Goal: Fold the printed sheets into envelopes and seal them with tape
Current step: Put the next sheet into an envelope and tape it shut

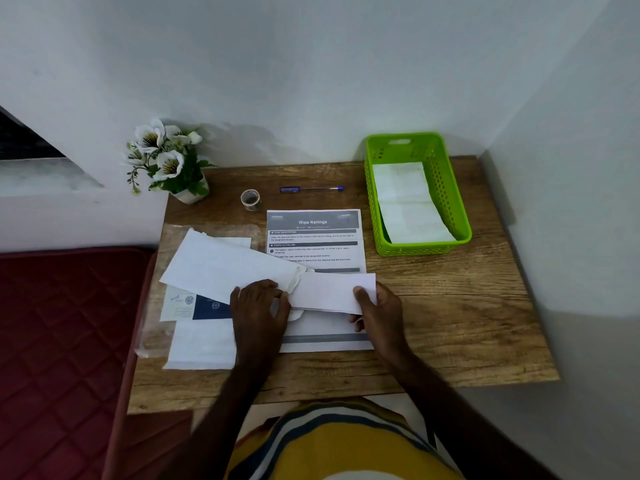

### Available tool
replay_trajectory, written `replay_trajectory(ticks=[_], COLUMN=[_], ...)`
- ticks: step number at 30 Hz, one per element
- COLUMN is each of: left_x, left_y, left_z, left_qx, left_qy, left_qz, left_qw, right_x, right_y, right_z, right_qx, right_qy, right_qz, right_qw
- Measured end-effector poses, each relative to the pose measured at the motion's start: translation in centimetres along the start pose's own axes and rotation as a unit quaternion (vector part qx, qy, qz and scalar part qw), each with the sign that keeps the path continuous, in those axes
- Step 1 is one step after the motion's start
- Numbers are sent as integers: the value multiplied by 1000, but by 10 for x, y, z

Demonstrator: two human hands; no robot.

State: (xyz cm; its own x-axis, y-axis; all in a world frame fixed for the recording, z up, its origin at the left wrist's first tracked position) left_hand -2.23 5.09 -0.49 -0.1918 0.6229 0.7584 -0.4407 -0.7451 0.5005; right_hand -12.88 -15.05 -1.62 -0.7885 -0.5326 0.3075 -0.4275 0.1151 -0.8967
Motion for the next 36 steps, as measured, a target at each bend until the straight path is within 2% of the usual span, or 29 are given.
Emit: replay_trajectory(ticks=[6, 11, 14, 21, 30, 34, 36], left_x=[0, 2, 3, -1, -8, -9, -10], left_y=[14, 15, 16, 23, 22, 21, 20], left_z=[-2, -1, 0, -5, -6, -5, -5], left_qx=[8, 19, 13, -8, -1, -7, -16], left_qy=[-24, -16, -16, -8, 7, 10, 7], left_qz=[7, 9, -2, -29, -56, -56, -50], left_qw=[1000, 1000, 1000, 1000, 998, 998, 999], right_x=[-24, -6, -4, -39, -72, -77, -73], right_y=[2, 8, 5, -10, -9, -12, -14], right_z=[-13, -12, -12, -19, -14, -7, -5], right_qx=[-21, -13, 23, 66, 29, 3, 10], right_qy=[-84, 4, 16, -54, -129, -172, -164], right_qz=[-5, -61, -72, -87, -165, -156, -155], right_qw=[996, 998, 997, 992, 977, 973, 974])
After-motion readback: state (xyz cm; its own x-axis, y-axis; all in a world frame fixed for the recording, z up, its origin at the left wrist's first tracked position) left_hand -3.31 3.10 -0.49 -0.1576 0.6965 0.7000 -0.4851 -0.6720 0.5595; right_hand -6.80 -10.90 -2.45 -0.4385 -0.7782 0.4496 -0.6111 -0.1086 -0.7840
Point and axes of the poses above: each hand's wrist, its own z-axis towards the middle knuckle, its own x-axis out of the back of the hand, y = z × x, the point moved 4 cm from there along z, towards the middle knuckle, and after that the axes turned 13 degrees about y, right-handed, at the moved point
